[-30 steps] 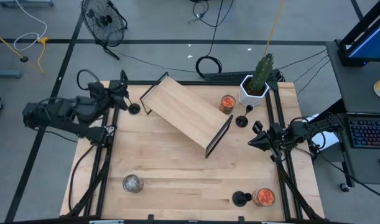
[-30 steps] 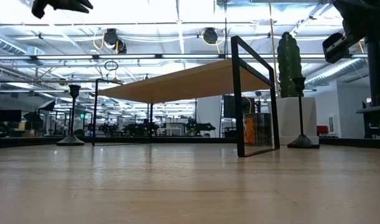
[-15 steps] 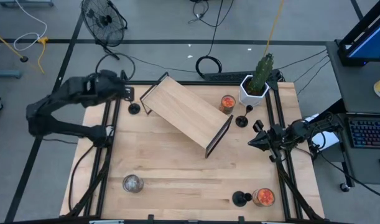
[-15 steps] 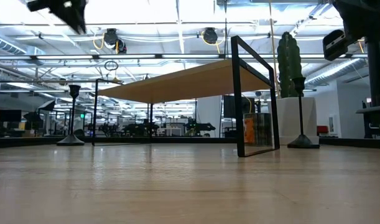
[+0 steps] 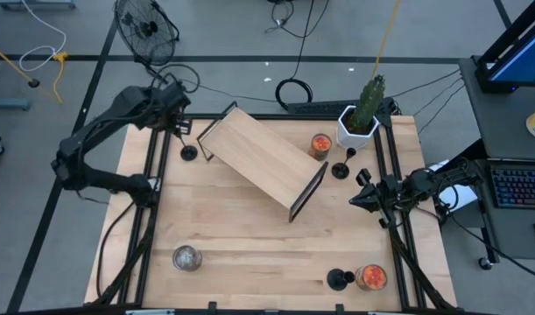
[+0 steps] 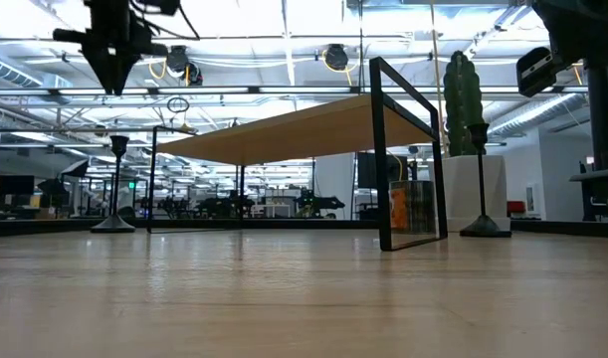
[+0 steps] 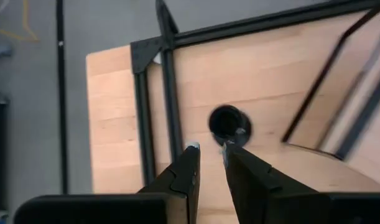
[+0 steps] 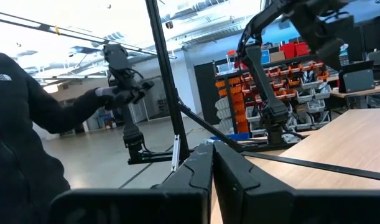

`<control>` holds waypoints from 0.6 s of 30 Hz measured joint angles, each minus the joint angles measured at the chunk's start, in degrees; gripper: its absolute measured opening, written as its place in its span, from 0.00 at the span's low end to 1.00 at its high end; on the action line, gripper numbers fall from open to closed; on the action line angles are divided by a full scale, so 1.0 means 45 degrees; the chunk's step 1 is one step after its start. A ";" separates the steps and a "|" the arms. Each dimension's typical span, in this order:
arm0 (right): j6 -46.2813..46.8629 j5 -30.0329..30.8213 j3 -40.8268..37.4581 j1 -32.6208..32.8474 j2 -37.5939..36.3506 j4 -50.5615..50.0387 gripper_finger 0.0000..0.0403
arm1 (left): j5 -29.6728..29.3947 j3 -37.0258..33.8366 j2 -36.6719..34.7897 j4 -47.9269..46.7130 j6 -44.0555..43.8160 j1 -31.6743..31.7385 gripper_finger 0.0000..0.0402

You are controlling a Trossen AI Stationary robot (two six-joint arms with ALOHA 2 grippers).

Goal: Pick & Place candle stick holders
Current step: Put the left candle holder on the shelf

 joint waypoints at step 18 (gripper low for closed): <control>0.0000 0.0000 0.0000 0.0000 0.0000 -0.0005 0.01 | 0.0320 -0.0003 0.1198 0.0204 0.3975 0.0358 0.19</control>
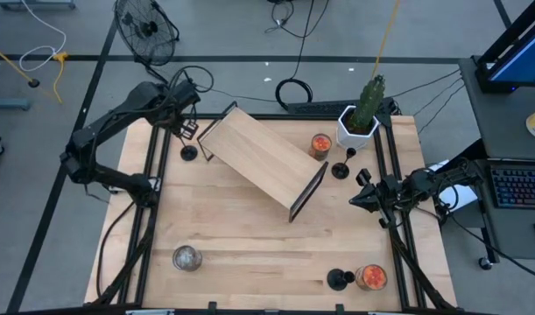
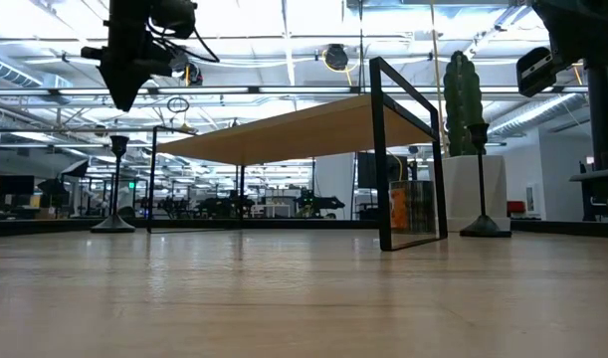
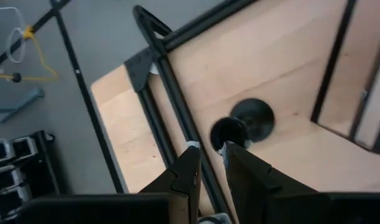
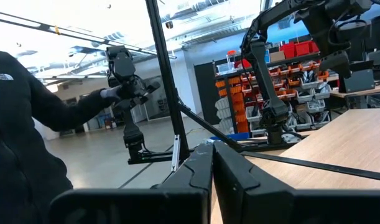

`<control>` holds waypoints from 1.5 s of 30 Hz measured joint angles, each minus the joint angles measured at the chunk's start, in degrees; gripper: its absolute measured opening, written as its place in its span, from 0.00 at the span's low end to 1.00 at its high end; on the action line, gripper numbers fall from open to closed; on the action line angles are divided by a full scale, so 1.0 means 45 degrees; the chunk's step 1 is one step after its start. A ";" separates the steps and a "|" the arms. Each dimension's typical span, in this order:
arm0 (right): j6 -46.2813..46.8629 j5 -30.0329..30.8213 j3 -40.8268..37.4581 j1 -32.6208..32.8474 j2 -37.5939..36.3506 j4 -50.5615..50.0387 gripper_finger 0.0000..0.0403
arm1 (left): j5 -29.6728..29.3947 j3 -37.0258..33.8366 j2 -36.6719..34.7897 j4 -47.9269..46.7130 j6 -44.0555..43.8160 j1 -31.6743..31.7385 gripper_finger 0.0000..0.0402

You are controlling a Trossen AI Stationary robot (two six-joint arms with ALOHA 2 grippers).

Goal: Pick & Place candle stick holders
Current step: Put the left candle holder on the shelf

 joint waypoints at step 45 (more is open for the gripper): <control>0.0044 0.0000 0.0003 0.0003 0.0000 0.0000 0.01 | 0.0883 -0.0006 -0.0024 -0.0719 0.0563 0.0131 0.51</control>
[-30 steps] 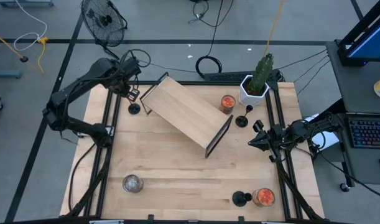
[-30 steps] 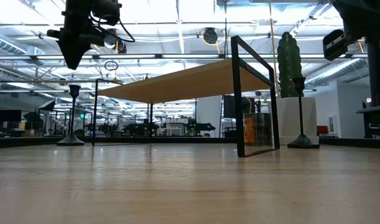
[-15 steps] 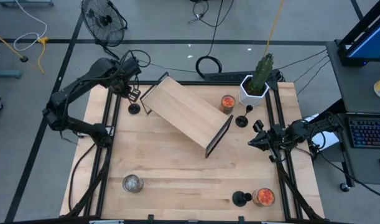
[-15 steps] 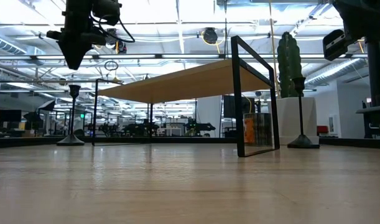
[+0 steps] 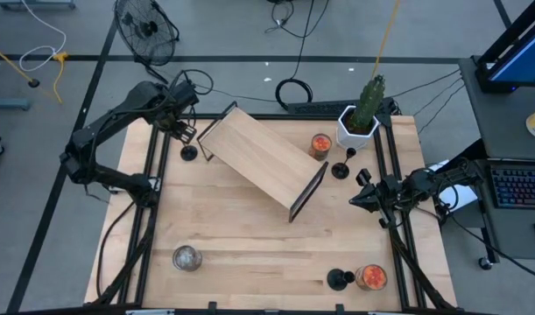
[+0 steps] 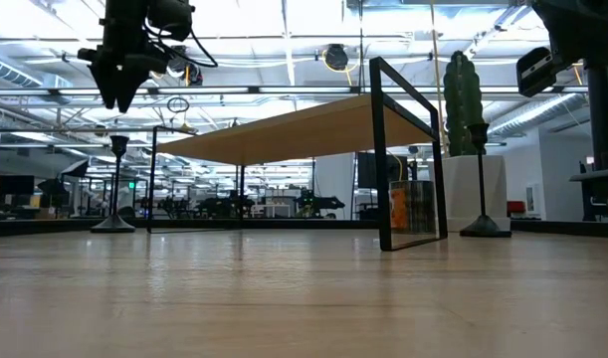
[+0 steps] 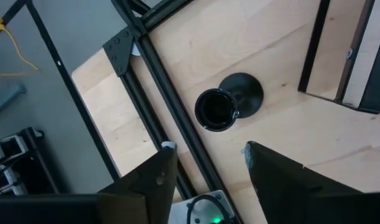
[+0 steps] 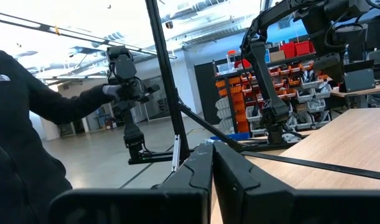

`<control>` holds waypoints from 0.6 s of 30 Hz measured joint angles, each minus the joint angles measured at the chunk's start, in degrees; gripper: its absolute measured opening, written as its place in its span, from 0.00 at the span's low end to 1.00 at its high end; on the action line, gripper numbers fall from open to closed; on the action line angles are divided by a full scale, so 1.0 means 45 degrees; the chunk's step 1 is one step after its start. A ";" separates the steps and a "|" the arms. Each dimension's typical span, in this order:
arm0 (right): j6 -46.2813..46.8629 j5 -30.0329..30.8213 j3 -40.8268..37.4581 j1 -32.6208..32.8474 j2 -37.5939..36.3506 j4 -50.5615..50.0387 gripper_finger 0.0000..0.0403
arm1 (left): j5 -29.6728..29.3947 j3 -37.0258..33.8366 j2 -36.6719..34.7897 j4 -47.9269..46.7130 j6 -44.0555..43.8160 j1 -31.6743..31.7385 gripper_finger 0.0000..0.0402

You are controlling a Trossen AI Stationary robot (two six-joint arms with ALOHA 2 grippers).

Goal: Pick & Place candle stick holders
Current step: Put the left candle holder on the shelf

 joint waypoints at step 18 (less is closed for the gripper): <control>0.0000 0.0000 -0.0001 0.0002 0.0000 0.0000 0.01 | 0.1028 -0.0005 0.0005 0.0128 0.0256 0.1717 0.53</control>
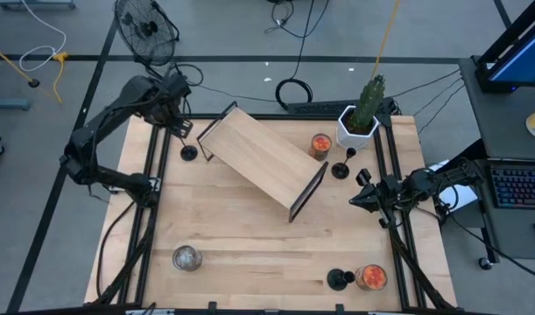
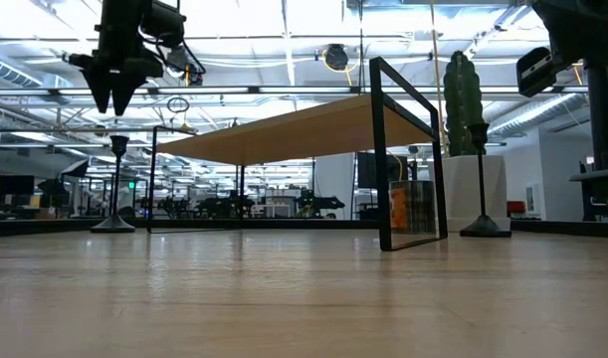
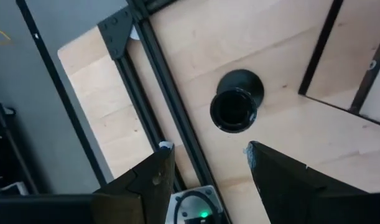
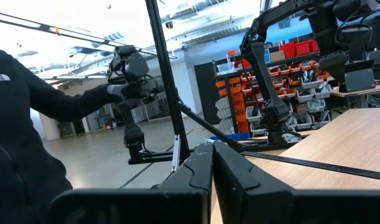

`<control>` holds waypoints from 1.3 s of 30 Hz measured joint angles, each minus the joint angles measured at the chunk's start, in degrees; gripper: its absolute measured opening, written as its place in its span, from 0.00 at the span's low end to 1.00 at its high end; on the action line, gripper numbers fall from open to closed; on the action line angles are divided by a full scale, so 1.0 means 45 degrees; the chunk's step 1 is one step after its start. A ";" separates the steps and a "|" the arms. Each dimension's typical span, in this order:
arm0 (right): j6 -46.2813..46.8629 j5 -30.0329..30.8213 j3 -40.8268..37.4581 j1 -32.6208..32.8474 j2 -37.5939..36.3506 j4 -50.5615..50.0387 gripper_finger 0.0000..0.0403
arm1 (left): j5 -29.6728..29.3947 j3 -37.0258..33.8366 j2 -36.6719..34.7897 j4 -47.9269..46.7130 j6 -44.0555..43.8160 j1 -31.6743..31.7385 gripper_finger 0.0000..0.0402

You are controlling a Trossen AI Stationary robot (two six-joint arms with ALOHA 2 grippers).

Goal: Pick & Place candle stick holders
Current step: Put the left candle holder on the shelf

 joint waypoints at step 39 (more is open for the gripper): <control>-0.0089 0.0039 0.0003 0.0001 0.0005 0.0004 0.01 | 0.0750 -0.1167 -0.1041 0.0843 -0.0180 0.0735 0.53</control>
